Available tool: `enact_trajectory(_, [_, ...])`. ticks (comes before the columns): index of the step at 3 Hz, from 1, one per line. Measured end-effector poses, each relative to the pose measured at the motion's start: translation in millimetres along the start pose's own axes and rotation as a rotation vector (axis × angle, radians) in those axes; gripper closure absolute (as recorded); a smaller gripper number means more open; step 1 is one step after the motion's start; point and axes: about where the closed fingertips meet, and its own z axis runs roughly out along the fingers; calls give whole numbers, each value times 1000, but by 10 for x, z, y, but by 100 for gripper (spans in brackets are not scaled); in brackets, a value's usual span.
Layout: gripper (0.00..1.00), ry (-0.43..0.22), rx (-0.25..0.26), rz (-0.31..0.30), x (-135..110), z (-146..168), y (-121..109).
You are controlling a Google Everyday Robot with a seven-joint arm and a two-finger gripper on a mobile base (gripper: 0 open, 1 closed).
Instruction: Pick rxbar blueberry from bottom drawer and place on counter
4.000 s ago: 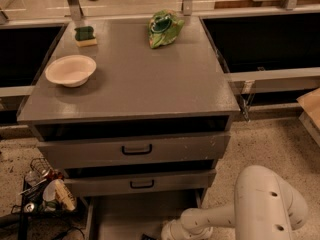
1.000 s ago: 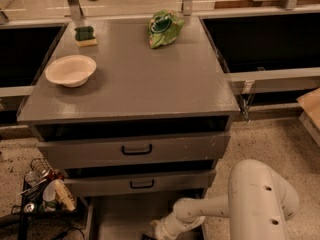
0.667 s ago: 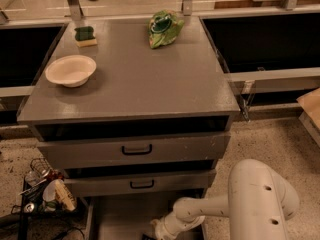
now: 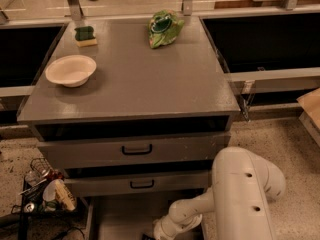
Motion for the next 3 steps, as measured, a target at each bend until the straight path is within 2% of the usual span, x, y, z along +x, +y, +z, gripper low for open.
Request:
enact_trajectory(2, [0,-10,7,15,0,26,-13])
enact_trajectory(3, [0,-10,16,54,34,35,-56])
